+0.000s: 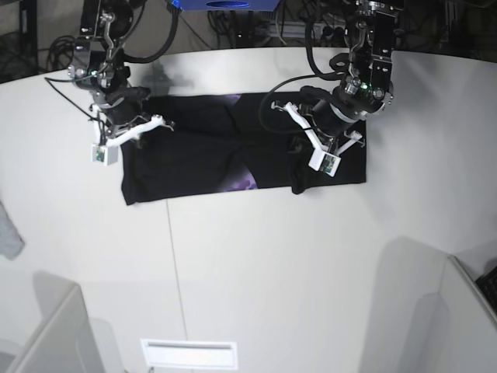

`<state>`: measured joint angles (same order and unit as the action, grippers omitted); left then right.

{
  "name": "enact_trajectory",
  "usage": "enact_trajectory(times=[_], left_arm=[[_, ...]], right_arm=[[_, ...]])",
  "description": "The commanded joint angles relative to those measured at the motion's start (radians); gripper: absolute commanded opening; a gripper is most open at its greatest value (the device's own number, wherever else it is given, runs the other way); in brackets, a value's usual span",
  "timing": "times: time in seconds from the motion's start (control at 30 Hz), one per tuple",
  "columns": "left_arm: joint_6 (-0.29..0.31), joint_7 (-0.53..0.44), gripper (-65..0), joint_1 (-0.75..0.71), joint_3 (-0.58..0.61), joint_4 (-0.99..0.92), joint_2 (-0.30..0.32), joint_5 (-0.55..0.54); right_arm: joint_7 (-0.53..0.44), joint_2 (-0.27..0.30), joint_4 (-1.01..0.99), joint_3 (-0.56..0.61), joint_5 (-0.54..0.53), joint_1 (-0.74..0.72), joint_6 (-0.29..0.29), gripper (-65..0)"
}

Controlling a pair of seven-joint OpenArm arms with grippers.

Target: Fold the T-shirt properly

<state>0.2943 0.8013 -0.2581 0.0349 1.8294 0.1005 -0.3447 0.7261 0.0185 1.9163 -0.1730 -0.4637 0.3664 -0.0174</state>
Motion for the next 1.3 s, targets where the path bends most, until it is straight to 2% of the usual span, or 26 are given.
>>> enact_trajectory(times=[0.0, 0.9, 0.93, 1.03, 1.13, 1.27], left_arm=[[0.006, -0.021, -65.0, 0.007, 0.000, 0.014, -0.002, -0.015], [0.006, -0.020, -65.0, 0.021, 0.003, 0.013, -0.002, -0.018], [0.006, -0.020, -63.8, 0.021, 0.003, 0.013, -0.002, -0.018], [0.006, -0.020, -48.9, 0.026, 0.007, 0.013, -0.002, -0.018], [0.006, -0.020, -37.4, 0.035, 0.064, 0.013, 0.002, -0.018], [0.006, -0.020, -26.5, 0.058, 0.144, -0.013, 0.000, -0.018]], right_arm=[[-0.021, 0.005, 0.015, -0.004, -0.007, -0.004, 0.006, -65.0], [-0.021, 0.005, 0.015, -0.004, -0.007, -0.004, 0.006, -65.0], [-0.021, 0.005, 0.015, -0.004, -0.007, -0.004, 0.006, -65.0], [-0.021, 0.005, 0.015, -0.004, -0.007, -0.005, 0.006, -65.0], [-0.021, 0.005, 0.015, -0.004, -0.007, -0.005, 0.006, -65.0], [-0.021, 0.005, 0.015, -0.004, -0.007, -0.005, 0.006, -65.0]])
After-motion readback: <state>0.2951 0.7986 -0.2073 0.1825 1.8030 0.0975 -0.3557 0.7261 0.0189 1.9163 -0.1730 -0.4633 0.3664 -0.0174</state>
